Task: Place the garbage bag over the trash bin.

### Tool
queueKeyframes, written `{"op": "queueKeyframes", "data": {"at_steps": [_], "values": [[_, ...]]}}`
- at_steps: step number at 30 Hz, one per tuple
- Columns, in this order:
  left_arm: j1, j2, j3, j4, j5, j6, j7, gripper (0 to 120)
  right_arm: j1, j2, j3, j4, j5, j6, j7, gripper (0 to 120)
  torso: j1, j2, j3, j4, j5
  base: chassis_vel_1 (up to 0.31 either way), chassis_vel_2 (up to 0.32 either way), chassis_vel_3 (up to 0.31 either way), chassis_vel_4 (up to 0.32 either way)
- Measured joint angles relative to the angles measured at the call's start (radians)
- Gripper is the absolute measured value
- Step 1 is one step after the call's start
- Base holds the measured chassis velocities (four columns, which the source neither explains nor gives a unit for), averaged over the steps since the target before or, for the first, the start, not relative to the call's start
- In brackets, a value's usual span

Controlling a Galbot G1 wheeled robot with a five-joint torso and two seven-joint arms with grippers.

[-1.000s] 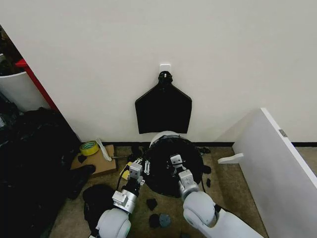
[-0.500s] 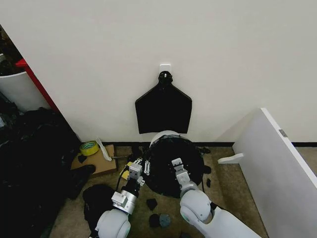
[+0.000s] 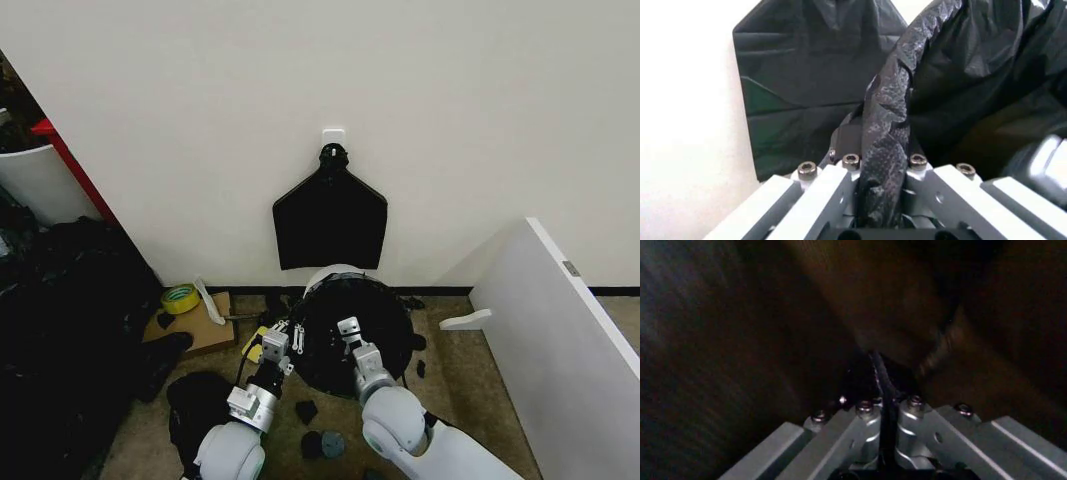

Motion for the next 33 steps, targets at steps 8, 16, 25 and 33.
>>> {"op": "queueKeyframes", "data": {"at_steps": [8, 16, 25, 33], "values": [[0.004, 0.004, -0.004, -0.014, -0.001, -0.005, 0.001, 3, 0.024, 0.012, 0.004, -0.065, -0.055, -0.073, 0.040, 0, 0.000, 0.000, 0.000, 0.0001, 0.0000, 0.000, 0.000, 0.000, 0.000], [-0.001, 0.005, -0.009, -0.009, -0.005, -0.008, 0.001, 3, 0.007, -0.011, 0.028, -0.037, -0.145, 0.013, -0.001, 0, 0.000, 0.000, 0.000, 0.0000, 0.0000, 0.000, 0.000, 0.000, 0.000], [-0.018, -0.002, -0.015, 0.010, -0.033, 0.002, 0.000, 3, -0.073, -0.064, 0.060, 0.034, -0.223, 0.347, -0.174, 11, 0.000, 0.000, 0.000, 0.0001, 0.0001, 0.000, 0.000, 0.000, 0.000], [-0.032, 0.001, -0.030, -0.009, -0.198, 0.091, -0.010, 3, -0.203, -0.132, 0.170, 0.089, -0.333, 0.685, -0.464, 37, 0.000, 0.000, 0.000, 0.0000, 0.0002, 0.000, 0.000, 0.000, 0.000]]}}
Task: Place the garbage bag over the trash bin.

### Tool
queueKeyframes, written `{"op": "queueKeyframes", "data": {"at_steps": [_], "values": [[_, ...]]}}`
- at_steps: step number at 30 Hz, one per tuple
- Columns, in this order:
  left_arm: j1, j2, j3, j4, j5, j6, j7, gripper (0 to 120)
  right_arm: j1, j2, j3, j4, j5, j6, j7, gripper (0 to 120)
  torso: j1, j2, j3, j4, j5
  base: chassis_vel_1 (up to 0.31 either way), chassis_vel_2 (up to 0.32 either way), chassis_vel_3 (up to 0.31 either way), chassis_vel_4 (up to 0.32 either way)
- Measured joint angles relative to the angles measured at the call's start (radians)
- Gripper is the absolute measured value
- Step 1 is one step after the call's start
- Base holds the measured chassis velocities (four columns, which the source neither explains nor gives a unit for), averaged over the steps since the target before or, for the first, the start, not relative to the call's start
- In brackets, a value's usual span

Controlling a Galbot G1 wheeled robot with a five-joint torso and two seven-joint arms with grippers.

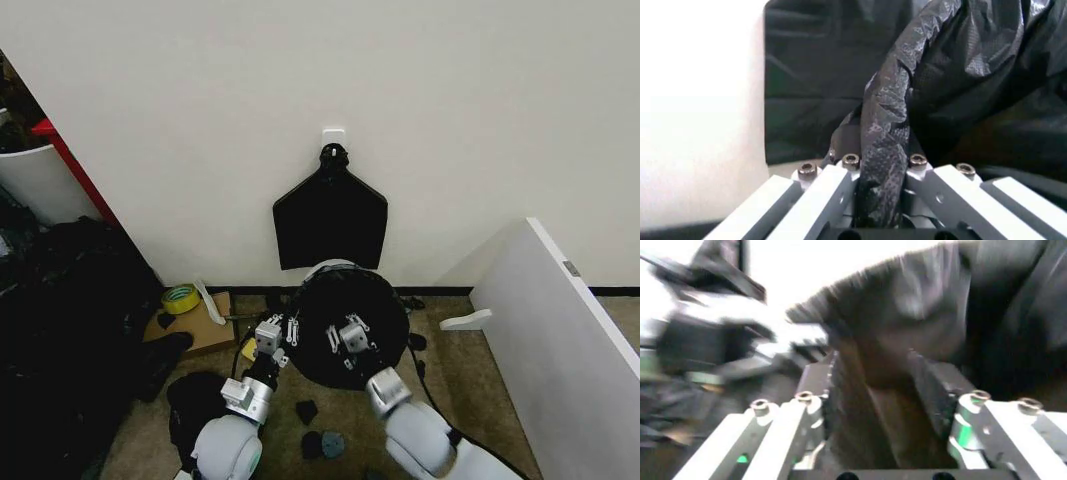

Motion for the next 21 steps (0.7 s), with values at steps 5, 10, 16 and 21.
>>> {"op": "queueKeyframes", "data": {"at_steps": [5, 10, 16, 21], "values": [[-0.008, 0.007, -0.020, -0.028, -0.245, 0.130, -0.022, 3, -0.039, -0.038, 0.071, 0.048, 0.010, 0.250, -0.230, 61, 0.000, 0.000, 0.000, 0.0003, 0.0000, 0.000, 0.000, 0.000, 0.000], [-0.019, 0.025, -0.027, -0.026, -0.352, 0.177, -0.002, 3, -0.050, -0.050, 0.131, 0.115, 0.118, 0.308, -0.340, 77, 0.000, 0.000, 0.000, 0.0000, 0.0000, 0.000, 0.000, 0.000, 0.000], [-0.038, 0.076, -0.032, 0.073, -0.311, 0.066, 0.200, 3, -0.005, -0.078, 0.230, 0.184, 0.306, 0.242, -0.358, 97, 0.000, 0.000, 0.000, 0.0003, 0.0000, 0.000, 0.000, 0.000, 0.000], [-0.076, 0.101, -0.040, 0.252, -0.219, -0.200, 0.500, 3, 0.014, -0.125, 0.297, 0.202, 0.472, 0.167, -0.370, 100, 0.000, 0.000, 0.000, 0.0002, -0.0002, 0.000, 0.000, 0.000, 0.000]]}}
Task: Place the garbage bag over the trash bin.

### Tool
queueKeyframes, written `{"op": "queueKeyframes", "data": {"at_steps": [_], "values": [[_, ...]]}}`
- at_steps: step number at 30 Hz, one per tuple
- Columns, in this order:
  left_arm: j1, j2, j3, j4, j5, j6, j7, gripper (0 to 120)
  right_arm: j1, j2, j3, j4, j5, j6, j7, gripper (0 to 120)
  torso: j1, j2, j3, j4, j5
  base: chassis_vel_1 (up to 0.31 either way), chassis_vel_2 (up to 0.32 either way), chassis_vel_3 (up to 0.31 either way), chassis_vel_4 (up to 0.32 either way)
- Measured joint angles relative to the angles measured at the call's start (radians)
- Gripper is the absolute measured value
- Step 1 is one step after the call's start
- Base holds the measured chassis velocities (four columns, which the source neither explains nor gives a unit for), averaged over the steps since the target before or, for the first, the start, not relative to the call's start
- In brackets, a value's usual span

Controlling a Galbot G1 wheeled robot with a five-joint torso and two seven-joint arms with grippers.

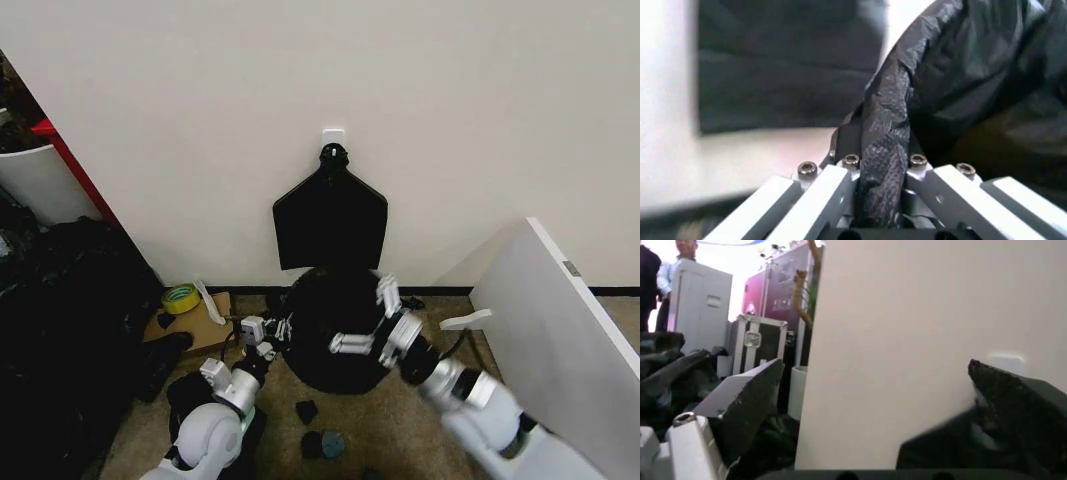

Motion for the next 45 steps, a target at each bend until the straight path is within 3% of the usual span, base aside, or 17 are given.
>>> {"op": "queueKeyframes", "data": {"at_steps": [1, 3, 10, 18, 32, 45], "values": [[-0.013, 0.002, -0.003, 0.051, 0.024, -0.089, 0.061, 3, 0.001, -0.022, 0.012, -0.007, 0.047, -0.016, -0.016, 100, 0.000, 0.000, 0.000, -0.0003, -0.0004, 0.000, 0.000, 0.000, 0.000], [-0.023, -0.001, -0.007, 0.092, 0.064, -0.182, 0.112, 3, -0.003, -0.050, 0.010, -0.034, 0.079, -0.020, -0.046, 100, 0.000, 0.000, 0.000, 0.0000, 0.0004, 0.000, 0.000, 0.000, 0.000], [-0.032, -0.006, -0.015, 0.087, 0.134, -0.267, 0.185, 2, 0.015, -0.068, 0.012, -0.147, 0.058, 0.024, -0.205, 100, 0.000, 0.000, 0.000, -0.0001, 0.0003, 0.000, 0.000, 0.000, 0.000], [-0.024, 0.013, -0.044, 0.055, 0.132, -0.271, 0.195, 2, 0.027, -0.074, 0.046, -0.234, 0.049, 0.051, -0.357, 100, 0.000, 0.000, 0.000, -0.0001, 0.0002, 0.000, 0.000, 0.000, 0.000], [-0.016, 0.016, -0.052, 0.052, 0.121, -0.277, 0.230, 2, 0.041, -0.077, 0.065, -0.283, 0.031, 0.049, -0.355, 100, 0.000, 0.000, 0.000, -0.0002, 0.0002, 0.000, 0.000, 0.000, 0.000], [-0.024, 0.015, -0.055, 0.050, 0.117, -0.275, 0.236, 2, 0.087, -0.062, 0.082, -0.387, 0.038, 0.059, -0.483, 100, 0.000, 0.000, 0.000, -0.0002, 0.0001, 0.000, 0.000, 0.000, 0.000]]}}
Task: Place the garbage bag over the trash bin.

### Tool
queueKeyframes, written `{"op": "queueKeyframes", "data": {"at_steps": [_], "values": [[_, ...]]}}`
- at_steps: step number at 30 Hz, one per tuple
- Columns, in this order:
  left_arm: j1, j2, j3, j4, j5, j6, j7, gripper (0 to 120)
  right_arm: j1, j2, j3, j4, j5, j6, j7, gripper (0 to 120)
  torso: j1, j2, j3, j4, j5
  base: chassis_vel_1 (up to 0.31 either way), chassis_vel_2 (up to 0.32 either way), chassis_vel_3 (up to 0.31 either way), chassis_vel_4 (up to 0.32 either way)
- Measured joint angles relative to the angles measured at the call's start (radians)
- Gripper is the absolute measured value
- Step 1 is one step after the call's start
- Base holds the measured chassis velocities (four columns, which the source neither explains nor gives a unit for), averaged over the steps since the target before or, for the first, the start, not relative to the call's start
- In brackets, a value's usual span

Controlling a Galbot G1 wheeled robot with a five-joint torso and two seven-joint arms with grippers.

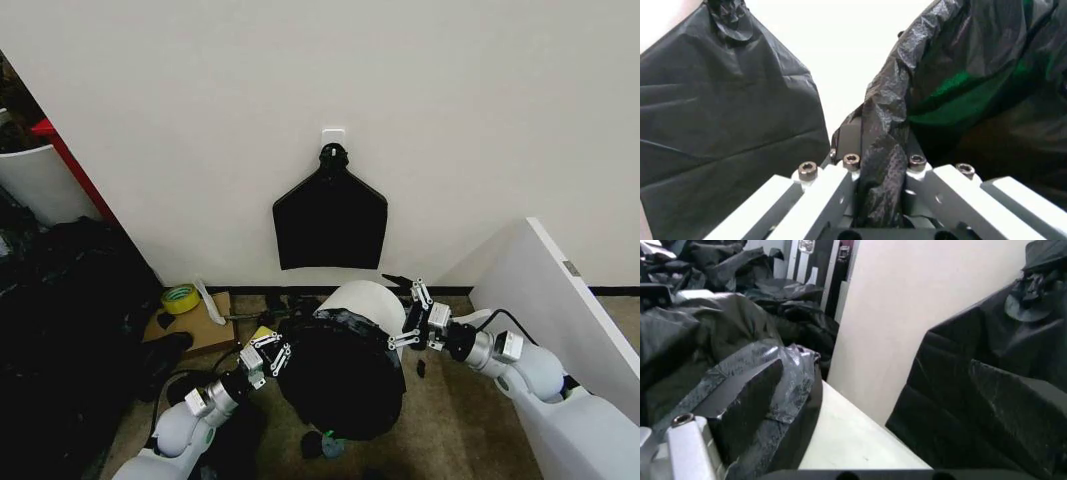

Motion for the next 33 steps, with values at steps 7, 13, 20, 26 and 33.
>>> {"op": "queueKeyframes", "data": {"at_steps": [7, 13, 20, 26, 33], "values": [[0.000, -0.009, 0.003, 0.002, 0.000, 0.001, 0.009, 2, 0.027, 0.015, -0.037, -0.016, -0.059, 0.014, 0.114, 100, 0.000, 0.000, 0.000, 0.0001, 0.0000, 0.000, 0.000, 0.000, 0.000], [0.000, -0.013, 0.003, 0.004, -0.001, 0.005, 0.009, 2, 0.049, 0.024, -0.053, -0.039, -0.125, 0.037, 0.184, 100, 0.000, 0.000, 0.000, 0.0001, 0.0000, 0.000, 0.000, 0.000, 0.000], [-0.003, -0.018, 0.002, 0.020, -0.009, 0.016, -0.005, 2, 0.046, 0.037, -0.065, -0.028, -0.106, 0.068, 0.284, 100, 0.000, 0.000, 0.000, 0.0000, 0.0000, 0.000, 0.000, 0.000, 0.000], [0.005, -0.029, 0.020, 0.018, -0.048, 0.138, -0.198, 2, 0.011, 0.065, -0.109, 0.107, -0.064, 0.040, 0.603, 100, 0.000, 0.000, 0.000, 0.0001, -0.0002, 0.000, 0.000, 0.000, 0.000], [0.027, -0.036, 0.041, -0.156, -0.238, 0.562, -0.657, 2, -0.080, 0.095, -0.125, 0.222, -0.026, 0.068, 0.509, 100, 0.000, 0.000, 0.000, 0.0001, 0.0002, 0.000, 0.000, 0.000, 0.000]]}}
